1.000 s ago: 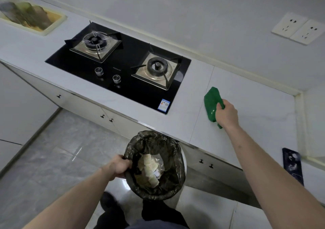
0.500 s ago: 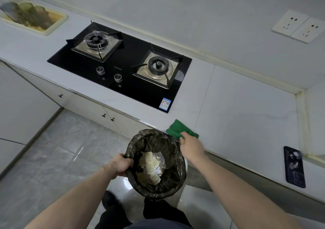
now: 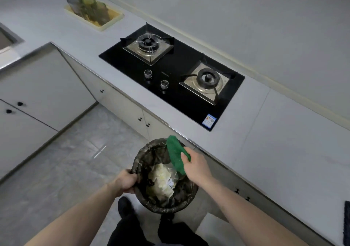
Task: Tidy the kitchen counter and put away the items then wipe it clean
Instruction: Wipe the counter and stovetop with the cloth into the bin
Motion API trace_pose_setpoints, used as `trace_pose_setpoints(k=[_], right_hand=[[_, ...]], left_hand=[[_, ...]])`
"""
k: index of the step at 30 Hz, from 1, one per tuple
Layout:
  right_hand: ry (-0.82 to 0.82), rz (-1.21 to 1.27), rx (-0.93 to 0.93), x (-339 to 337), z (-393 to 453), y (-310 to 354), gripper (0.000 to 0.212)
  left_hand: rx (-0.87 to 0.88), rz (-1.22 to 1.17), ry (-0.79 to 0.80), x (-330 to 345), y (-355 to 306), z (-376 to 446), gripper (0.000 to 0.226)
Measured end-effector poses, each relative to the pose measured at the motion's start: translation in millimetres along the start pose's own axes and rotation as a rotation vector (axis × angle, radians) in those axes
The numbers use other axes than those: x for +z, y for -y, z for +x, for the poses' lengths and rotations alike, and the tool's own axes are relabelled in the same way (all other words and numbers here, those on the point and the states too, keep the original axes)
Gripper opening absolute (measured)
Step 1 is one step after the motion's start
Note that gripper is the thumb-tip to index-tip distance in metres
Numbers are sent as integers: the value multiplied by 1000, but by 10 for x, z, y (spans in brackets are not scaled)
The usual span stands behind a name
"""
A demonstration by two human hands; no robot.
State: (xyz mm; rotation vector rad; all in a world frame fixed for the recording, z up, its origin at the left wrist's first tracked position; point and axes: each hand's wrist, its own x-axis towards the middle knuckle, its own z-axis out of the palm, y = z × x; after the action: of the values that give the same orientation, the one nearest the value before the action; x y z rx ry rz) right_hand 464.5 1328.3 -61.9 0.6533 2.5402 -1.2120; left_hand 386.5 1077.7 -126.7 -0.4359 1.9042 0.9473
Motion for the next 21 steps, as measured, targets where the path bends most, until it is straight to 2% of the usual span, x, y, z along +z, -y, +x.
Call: trace_pose_setpoints(k=[3, 11, 15, 19, 21], right_hand=[[15, -30, -42, 148, 146, 196, 36], [49, -59, -100, 906, 787, 553, 29], [110, -167, -58, 1375, 1203, 392, 37], [104, -214, 11, 1944, 1702, -12, 34], [102, -251, 31, 2209, 1907, -250, 31]], left_hand=[[-23, -60, -67, -242, 202, 85, 12], [-131, -241, -143, -851, 787, 716, 16], [-182, -235, -136, -1017, 957, 1256, 10], [-189, -187, -114, -1055, 1123, 2127, 6], [-182, -166, -116, -997, 1275, 2614, 12]])
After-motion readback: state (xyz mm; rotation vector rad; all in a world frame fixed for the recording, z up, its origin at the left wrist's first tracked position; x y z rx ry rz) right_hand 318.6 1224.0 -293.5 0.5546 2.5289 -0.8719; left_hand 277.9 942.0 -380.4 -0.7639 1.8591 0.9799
